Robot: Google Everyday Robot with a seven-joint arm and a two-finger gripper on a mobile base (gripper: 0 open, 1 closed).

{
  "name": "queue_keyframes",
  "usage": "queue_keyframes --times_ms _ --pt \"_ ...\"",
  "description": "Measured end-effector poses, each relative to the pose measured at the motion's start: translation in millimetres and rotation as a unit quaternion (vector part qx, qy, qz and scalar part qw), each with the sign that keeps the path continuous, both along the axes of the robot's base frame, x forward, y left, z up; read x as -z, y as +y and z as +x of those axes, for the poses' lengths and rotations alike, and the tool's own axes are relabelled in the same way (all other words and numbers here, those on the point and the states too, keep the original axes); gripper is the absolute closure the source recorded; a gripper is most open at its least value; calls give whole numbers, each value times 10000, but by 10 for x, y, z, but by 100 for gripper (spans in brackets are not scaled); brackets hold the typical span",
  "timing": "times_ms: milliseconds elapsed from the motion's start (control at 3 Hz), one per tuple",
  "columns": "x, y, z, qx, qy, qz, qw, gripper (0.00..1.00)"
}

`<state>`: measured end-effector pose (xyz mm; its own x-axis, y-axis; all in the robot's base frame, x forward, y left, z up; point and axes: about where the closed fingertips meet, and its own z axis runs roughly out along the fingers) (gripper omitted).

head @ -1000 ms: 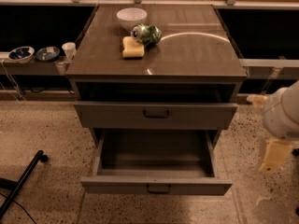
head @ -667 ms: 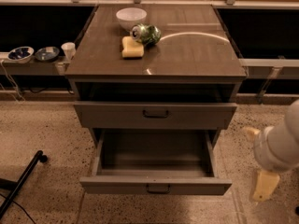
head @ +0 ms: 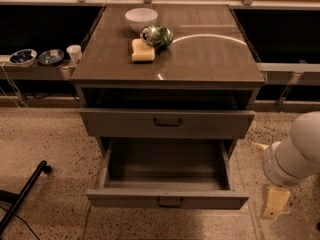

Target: Close middle drawer

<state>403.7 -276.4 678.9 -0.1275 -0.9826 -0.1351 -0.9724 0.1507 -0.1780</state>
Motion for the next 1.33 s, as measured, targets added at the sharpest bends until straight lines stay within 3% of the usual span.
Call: queue_keyframes --times_ms 333,667,1000,1333 --pt "622 67 -82 7 339 336 9989 0" --pt "1235 197 -127 21 174 639 9978 0" --pt "1485 342 -67 -50 -183 1051 9943 0" --pt "1502 340 -79 -162 -214 1037 9942 0"
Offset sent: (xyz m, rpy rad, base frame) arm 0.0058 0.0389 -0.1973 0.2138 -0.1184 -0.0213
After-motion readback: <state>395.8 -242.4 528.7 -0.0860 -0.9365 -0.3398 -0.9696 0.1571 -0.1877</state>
